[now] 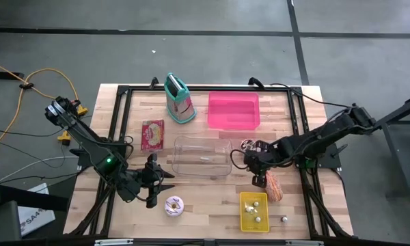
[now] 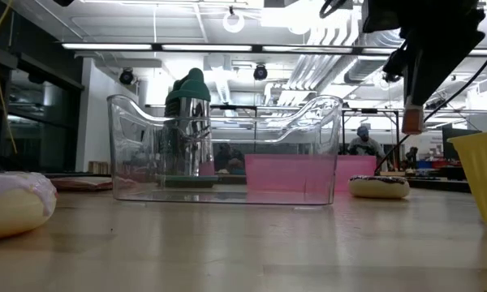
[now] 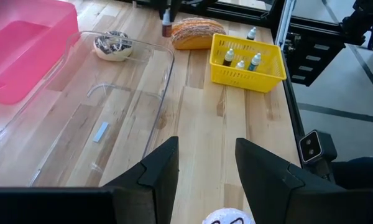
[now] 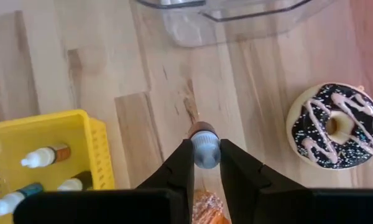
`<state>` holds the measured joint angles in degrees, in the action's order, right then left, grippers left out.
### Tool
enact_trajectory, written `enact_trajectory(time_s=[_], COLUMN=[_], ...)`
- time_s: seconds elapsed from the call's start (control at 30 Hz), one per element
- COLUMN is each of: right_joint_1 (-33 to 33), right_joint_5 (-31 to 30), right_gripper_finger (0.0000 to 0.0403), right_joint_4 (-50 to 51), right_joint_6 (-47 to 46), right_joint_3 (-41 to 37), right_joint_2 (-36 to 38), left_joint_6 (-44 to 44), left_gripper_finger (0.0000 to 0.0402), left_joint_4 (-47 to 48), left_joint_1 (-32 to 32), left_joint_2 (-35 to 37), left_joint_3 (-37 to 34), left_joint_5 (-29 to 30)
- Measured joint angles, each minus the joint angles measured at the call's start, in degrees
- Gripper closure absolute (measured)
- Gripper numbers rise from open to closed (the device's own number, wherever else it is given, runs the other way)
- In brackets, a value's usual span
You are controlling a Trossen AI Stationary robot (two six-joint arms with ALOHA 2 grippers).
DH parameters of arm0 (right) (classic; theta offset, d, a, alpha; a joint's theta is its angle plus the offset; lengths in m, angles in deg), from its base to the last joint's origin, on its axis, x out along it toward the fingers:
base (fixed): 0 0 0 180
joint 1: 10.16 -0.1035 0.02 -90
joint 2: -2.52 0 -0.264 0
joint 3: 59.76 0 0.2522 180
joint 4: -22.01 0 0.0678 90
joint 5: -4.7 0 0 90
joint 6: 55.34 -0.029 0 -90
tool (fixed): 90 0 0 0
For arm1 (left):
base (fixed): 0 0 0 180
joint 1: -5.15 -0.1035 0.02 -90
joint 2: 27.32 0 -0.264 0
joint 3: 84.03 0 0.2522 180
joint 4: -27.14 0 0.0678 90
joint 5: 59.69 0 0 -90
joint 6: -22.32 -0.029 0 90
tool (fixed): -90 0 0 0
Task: Pick & Place Food Item
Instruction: Put the orange food coloring bottle into the yellow bin
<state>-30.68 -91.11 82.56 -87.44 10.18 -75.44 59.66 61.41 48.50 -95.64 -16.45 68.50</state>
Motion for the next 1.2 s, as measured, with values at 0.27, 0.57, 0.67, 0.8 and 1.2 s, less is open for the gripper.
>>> enact_trajectory(time_s=[0.27, 0.57, 0.67, 0.8, 1.2], right_joint_1=[-4.13, -11.69, -14.18, -16.91, -19.69], right_joint_5=[1.0, 1.13, 0.05, -1.19, -1.7], right_gripper_finger=[0.035, 0.035, 0.035, 0.035, 0.035], right_joint_4=[-4.92, -10.07, -12.19, -15.01, -11.13], right_joint_6=[2.04, 2.38, 2.4, 2.4, 6.77], right_joint_3=[0.0, 0.0, 0.0, 0.0, 9.09], right_joint_2=[0.0, 0.0, 0.0, 0.0, -4.57], left_joint_6=[0.0, 0.0, 0.0, 0.0, 0.0], left_gripper_finger=[0.0249, 0.0249, 0.0249, 0.0249, 0.0249], left_joint_4=[0.0, -0.01, 0.0, 0.0, -0.02], left_joint_1=[0.0, 0.0, 0.0, 0.0, 0.0], left_joint_2=[0.02, 0.02, 0.02, 0.02, 0.02], left_joint_3=[0.0, 0.0, 0.0, 0.0, 0.0], left_joint_5=[0.0, 0.0, 0.0, 0.0, -0.01])
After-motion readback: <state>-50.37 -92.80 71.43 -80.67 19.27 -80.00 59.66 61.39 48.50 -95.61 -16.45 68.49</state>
